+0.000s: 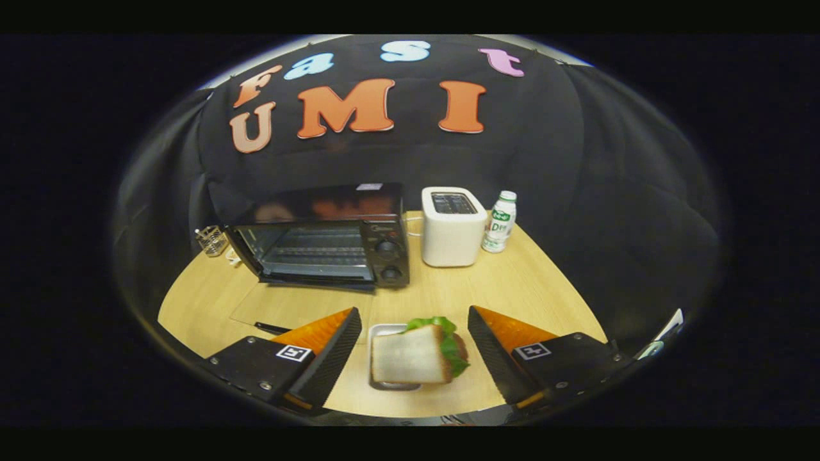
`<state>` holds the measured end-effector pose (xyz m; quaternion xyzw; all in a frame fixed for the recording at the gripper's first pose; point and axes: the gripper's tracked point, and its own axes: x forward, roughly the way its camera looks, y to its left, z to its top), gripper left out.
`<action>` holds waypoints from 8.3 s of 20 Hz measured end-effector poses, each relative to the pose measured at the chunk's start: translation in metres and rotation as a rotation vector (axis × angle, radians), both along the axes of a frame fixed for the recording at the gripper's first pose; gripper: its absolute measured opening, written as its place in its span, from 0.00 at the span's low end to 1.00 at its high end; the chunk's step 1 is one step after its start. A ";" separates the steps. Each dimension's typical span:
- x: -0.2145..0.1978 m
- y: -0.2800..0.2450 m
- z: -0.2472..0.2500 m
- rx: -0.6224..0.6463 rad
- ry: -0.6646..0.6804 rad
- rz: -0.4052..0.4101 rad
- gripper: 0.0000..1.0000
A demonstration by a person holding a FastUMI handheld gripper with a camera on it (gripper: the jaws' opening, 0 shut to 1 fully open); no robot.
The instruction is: Open the toaster oven, put the food inside, and close the toaster oven door.
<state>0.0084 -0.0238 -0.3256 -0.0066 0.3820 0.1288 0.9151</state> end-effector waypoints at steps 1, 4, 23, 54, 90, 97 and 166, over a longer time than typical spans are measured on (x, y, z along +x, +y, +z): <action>-0.002 -0.007 -0.009 0.019 0.062 0.000 0.99; -0.009 -0.020 -0.042 0.057 0.215 0.010 0.99; -0.020 -0.002 -0.061 0.229 0.403 -0.008 0.28; 0.052 0.206 -0.033 0.980 0.259 -0.403 0.27; 0.074 0.245 -0.086 0.972 0.346 -0.652 0.98; 0.013 0.212 -0.029 0.708 0.226 -0.393 0.98; 0.070 0.175 0.028 0.086 -0.122 -0.058 0.99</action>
